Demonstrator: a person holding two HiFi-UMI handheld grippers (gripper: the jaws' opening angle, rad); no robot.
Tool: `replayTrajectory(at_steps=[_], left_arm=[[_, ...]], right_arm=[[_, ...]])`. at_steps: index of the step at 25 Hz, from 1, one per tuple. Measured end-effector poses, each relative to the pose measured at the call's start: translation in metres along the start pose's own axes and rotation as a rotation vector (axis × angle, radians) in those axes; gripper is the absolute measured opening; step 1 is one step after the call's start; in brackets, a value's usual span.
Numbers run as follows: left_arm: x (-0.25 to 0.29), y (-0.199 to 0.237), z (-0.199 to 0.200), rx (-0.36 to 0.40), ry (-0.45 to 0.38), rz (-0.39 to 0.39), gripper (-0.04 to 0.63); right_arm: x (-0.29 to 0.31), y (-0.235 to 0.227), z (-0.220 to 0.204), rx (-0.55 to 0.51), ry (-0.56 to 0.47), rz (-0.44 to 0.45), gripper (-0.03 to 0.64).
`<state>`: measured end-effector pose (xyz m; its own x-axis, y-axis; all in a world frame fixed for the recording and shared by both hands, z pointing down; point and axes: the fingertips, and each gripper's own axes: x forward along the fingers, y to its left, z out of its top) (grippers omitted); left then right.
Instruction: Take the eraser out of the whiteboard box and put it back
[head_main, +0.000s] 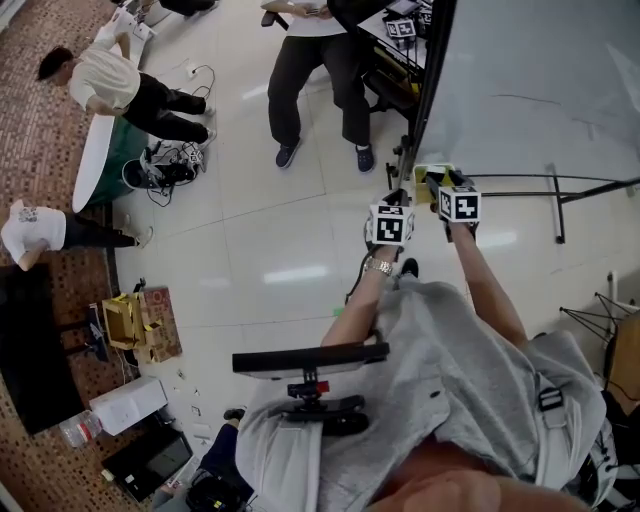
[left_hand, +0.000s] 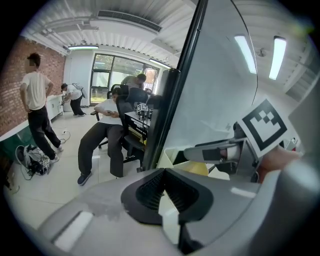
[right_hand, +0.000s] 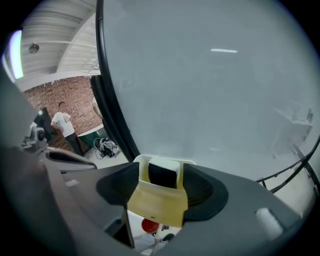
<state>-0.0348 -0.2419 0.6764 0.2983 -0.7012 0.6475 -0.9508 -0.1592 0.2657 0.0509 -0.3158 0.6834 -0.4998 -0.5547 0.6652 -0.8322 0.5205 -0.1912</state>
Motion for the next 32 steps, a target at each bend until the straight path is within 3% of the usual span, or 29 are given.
replayTrajectory(at_steps=[6,10,16,23,27,32], left_arm=[[-0.019,-0.004,-0.046,-0.018,0.036,0.047,0.003],[-0.044,0.001,-0.071,-0.026,0.043,0.051,0.003],[-0.084,-0.029,-0.07,0.011,-0.033,-0.028,0.003],[-0.131,-0.04,-0.142,-0.011,0.01,-0.052,0.003],[-0.146,-0.055,-0.143,0.013,-0.025,-0.066,0.003],[-0.155,-0.064,-0.142,0.025,-0.049,-0.028,0.003]], right_arm=[[-0.018,-0.005,-0.002,0.018,-0.062,-0.001,0.253],[-0.045,0.024,-0.026,0.065,-0.104,0.003,0.029],[-0.088,0.076,-0.07,0.09,-0.092,0.03,0.006],[-0.135,0.156,-0.133,0.078,-0.055,0.106,0.006],[-0.154,0.177,-0.148,0.056,-0.048,0.135,0.006],[-0.164,0.186,-0.156,0.029,-0.028,0.171,0.006]])
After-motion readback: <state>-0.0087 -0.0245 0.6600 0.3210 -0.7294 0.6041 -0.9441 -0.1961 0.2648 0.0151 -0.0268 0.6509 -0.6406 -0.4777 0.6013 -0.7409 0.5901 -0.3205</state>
